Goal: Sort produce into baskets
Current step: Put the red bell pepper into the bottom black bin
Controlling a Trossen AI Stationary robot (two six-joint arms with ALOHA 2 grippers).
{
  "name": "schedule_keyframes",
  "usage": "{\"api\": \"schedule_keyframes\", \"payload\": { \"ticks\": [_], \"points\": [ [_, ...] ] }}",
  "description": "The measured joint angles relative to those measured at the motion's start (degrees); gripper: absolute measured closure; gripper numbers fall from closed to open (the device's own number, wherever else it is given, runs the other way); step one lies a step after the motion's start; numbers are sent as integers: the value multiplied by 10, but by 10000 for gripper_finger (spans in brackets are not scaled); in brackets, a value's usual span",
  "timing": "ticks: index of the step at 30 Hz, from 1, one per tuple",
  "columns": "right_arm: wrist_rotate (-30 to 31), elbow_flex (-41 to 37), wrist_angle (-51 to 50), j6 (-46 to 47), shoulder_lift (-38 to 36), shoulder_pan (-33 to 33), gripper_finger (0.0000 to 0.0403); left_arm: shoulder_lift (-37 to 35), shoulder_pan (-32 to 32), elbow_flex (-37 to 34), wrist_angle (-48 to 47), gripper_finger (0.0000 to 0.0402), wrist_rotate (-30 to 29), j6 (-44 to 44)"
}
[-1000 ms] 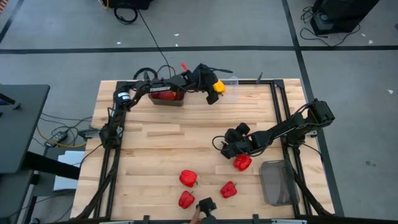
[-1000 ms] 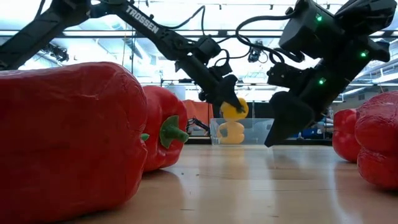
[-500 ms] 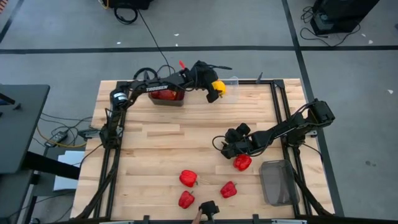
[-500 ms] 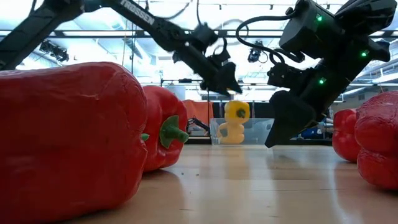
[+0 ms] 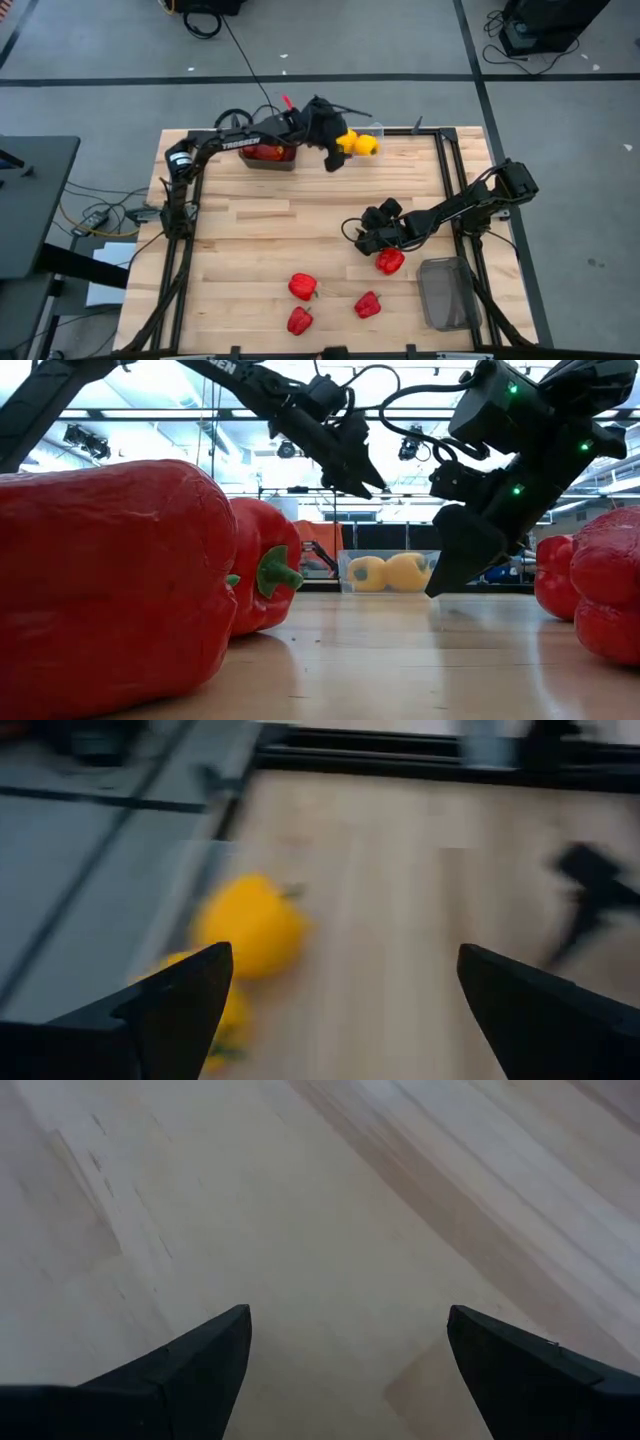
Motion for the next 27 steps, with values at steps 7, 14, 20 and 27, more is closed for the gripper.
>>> {"api": "schedule_keyframes", "payload": {
  "ticks": [7,14,20,27],
  "points": [
    [53,0,-9,33,0,30,55,-39,-49,-73,30,10,1,-16],
    [93,0,-35,77,0,44,55,-79,-116,-119,89,10,-73,-17],
    [90,0,-47,88,0,40,55,-129,-160,-203,207,10,-82,-33],
    [19,0,-23,30,0,18,55,-199,-187,-355,338,10,-126,-75]
  ]
}}
